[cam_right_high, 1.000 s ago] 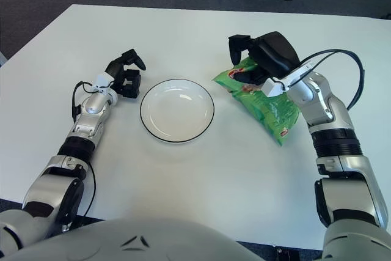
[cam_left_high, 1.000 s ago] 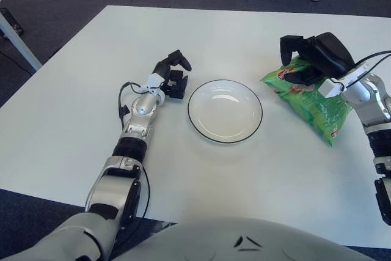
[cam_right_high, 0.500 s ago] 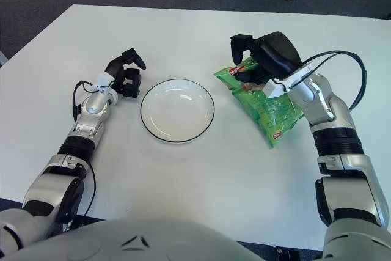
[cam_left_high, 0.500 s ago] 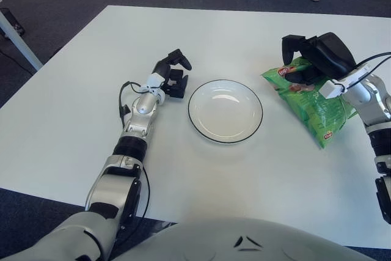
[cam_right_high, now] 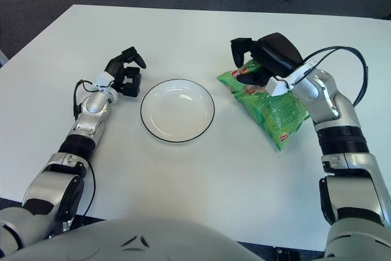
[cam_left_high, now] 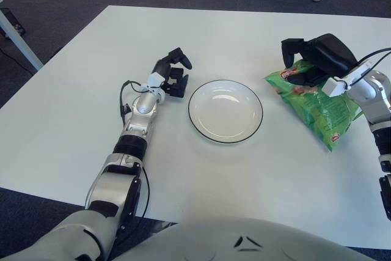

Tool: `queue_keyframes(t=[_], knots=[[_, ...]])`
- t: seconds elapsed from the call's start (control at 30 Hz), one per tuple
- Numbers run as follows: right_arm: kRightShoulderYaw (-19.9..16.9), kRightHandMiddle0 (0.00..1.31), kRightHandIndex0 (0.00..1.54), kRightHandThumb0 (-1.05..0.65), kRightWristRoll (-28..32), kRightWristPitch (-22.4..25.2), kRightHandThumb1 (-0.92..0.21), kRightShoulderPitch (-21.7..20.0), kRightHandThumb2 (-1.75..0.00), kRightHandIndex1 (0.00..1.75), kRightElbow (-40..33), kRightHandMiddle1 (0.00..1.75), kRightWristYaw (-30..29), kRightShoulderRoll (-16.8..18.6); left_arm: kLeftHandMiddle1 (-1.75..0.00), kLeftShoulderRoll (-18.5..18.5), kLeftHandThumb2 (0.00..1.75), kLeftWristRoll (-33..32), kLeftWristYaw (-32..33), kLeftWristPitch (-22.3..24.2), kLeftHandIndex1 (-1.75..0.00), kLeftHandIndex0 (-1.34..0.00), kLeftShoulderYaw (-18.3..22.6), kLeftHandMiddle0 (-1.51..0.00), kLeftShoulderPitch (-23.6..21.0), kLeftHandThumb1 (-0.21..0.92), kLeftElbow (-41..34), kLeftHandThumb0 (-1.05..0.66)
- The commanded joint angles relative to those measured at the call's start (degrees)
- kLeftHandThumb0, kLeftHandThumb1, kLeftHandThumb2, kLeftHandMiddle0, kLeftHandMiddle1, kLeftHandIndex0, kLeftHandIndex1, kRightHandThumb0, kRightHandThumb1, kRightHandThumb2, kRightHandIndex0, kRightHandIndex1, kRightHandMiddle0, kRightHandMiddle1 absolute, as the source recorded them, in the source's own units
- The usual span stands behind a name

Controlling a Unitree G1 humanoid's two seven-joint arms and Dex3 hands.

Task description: Put the snack into the plate.

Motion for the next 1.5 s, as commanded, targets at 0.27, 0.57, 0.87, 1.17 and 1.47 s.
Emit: queue_keyframes(t=[0.27, 0.57, 0.87, 1.17, 1.47], knots=[[-1.8, 0.46, 0.59, -0.28, -4.8, 8.8, -0.43, 3.2, -1.14, 1.69, -7.4, 1.73, -2.3, 0.2, -1.75, 0.1, 1.37, 1.9, 1.3, -2.6, -1.75, -0.65, -0.8, -1.26, 3.8, 0.27, 4.7, -0.5], [-0.9, 0.24, 0.41, -0.02, -6.6, 10.9, -0.71, 2.7, -0.74, 1.54, -6.8, 1.71, -2.2, -0.4, -1.75, 0.4, 1.38, 2.9, 1.8, -3.6, -1.75, -0.66, -1.1, -1.26, 3.4, 0.26, 5.7, -0.5], [-0.3, 0.06, 0.19, -0.55, -8.2, 9.7, -0.74, 1.6, -0.69, 1.03, -4.3, 1.4, -4.2, -0.5, -1.75, 0.6, 1.39, 3.5, 2.5, -4.5, -1.75, -0.66, -1.5, -1.27, 3.4, 0.25, 6.3, -0.5], [0.5, 0.0, 0.11, -0.72, -8.2, 3.6, -0.86, 0.1, -0.56, 0.6, 0.0, 1.06, -7.8, -0.8, -1.75, 0.7, 1.39, 4.4, 3.0, -5.0, -1.75, -0.67, -1.9, -1.27, 3.6, 0.25, 6.0, -0.5], [0.4, 0.0, 0.06, -0.82, -7.8, 0.6, -0.92, -1.4, -0.53, 0.41, 3.2, 0.89, -7.5, -2.7, -1.75, 1.2, 1.4, 7.3, 6.0, -5.3, -1.75, -0.67, -2.8, -1.27, 3.8, 0.24, 5.5, -0.51]])
